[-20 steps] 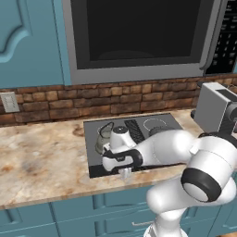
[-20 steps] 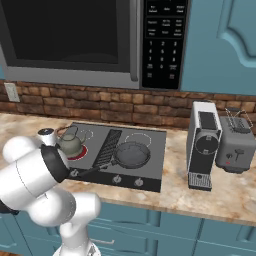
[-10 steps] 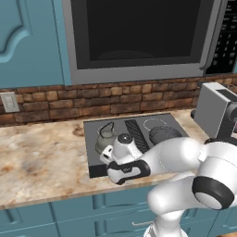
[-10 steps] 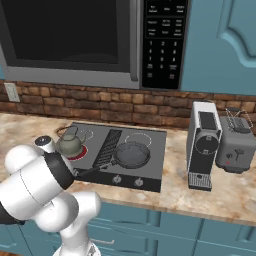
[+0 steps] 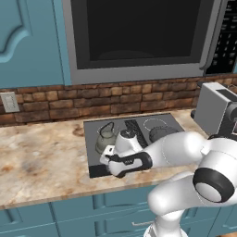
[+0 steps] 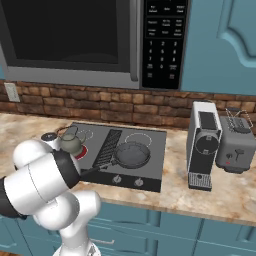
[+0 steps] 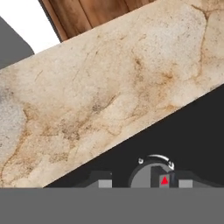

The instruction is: Pick the kettle from the counter and place it on a stove burner. Then turn the burner on.

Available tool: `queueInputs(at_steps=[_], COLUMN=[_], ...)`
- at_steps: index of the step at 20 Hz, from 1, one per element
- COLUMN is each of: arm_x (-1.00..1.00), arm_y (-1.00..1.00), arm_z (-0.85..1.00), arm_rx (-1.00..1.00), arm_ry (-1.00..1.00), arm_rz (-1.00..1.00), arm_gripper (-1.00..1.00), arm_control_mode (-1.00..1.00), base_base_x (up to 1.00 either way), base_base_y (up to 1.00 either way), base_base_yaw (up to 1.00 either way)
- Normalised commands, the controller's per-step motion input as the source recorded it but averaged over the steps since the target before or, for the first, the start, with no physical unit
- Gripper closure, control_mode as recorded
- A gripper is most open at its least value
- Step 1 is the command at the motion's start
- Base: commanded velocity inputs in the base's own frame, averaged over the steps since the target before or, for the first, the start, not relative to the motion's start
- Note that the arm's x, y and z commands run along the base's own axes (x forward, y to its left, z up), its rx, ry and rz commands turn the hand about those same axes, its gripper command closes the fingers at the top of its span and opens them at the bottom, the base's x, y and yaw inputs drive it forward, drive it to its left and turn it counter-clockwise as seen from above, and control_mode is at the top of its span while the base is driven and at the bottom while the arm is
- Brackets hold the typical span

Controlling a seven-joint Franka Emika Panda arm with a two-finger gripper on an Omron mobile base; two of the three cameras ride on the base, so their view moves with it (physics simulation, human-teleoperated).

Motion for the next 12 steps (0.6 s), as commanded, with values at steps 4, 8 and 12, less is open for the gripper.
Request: queueInputs(at_steps=[4,8,12], arm_x=[-0.27,-0.34,-0.14], arm_y=[0.11,0.15,0.04], arm_z=[0.0,0.0,0.0], arm_rx=[-0.02,-0.03,-0.01], arm_ry=[0.0,0.0,0.0], arm_rz=[0.27,0.26,0.13], arm_gripper=[1.0,1.0,1.0], arm_control_mode=[-1.0,-1.0,-1.0], base_base_x=[0.0,0.0,0.0], base_base_y=[0.0,0.0,0.0], base_base_yaw=[0.0,0.0,0.0])
